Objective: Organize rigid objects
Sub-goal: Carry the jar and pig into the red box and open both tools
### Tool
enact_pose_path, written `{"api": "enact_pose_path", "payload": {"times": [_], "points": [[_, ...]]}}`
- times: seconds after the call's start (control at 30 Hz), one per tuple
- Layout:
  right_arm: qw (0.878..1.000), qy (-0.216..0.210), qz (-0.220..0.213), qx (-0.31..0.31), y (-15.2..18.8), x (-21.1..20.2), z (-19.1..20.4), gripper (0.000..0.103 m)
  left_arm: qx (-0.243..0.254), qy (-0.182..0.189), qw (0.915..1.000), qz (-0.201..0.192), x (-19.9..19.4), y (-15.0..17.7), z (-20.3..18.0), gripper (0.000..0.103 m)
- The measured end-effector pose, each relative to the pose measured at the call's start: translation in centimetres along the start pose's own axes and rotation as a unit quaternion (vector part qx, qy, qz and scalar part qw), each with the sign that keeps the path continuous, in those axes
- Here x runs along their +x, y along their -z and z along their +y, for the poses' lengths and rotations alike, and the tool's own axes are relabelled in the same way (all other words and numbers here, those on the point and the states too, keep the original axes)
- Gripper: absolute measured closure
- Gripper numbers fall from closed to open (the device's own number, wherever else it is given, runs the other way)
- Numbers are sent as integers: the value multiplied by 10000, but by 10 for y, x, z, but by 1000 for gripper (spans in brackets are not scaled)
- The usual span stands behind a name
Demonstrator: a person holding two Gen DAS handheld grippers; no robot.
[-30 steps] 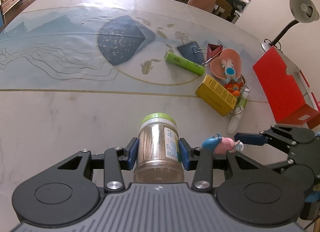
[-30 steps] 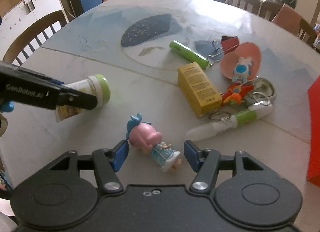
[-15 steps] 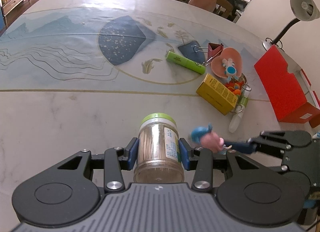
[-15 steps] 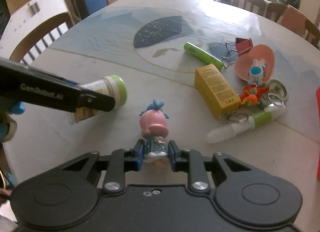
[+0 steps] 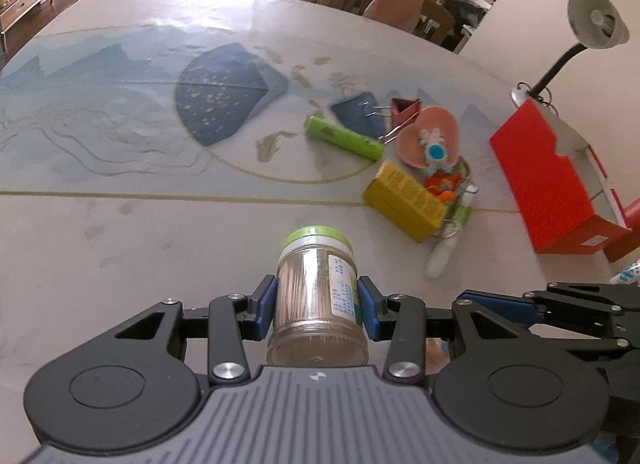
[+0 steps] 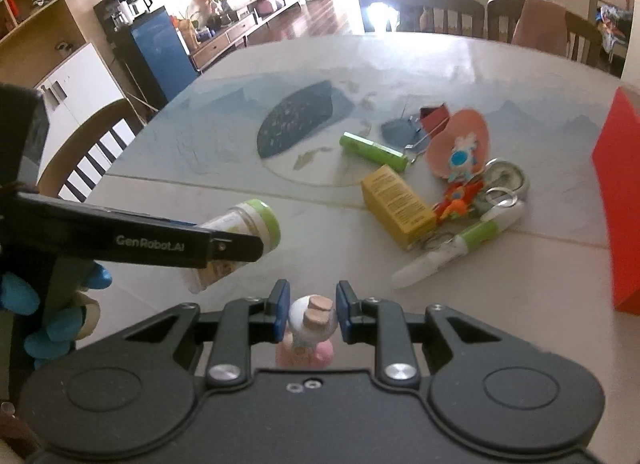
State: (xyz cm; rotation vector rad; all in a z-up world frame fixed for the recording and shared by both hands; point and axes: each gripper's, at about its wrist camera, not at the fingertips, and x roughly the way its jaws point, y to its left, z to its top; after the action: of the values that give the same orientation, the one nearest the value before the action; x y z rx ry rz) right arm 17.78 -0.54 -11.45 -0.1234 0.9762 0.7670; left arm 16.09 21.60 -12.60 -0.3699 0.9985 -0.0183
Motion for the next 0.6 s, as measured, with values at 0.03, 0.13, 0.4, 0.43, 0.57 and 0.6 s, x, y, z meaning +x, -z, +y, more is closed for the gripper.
{"api": "enact_pose_path", "payload": {"times": [0.03, 0.13, 0.4, 0.43, 0.57, 0.6], "points": [[10000, 31, -11, 10, 0, -5, -3, 79, 22, 31, 10000, -21, -2, -1, -3, 61], [9999, 63, -106, 102, -1, -20, -13, 80, 52, 91, 9999, -51, -5, -5, -14, 61], [9970, 201, -603, 451, -15, -63, -50, 80, 316, 368, 9987, -176, -15, -18, -56, 61], [9964, 230, -662, 484, -18, -68, -55, 80, 366, 399, 9983, -192, -16, -20, -63, 61], [9932, 324, -918, 646, -26, -88, -81, 80, 569, 523, 9967, -267, -17, -32, -94, 61], [9921, 364, -989, 685, -29, -93, -88, 80, 625, 549, 9961, -287, -16, -34, -101, 61]]}}
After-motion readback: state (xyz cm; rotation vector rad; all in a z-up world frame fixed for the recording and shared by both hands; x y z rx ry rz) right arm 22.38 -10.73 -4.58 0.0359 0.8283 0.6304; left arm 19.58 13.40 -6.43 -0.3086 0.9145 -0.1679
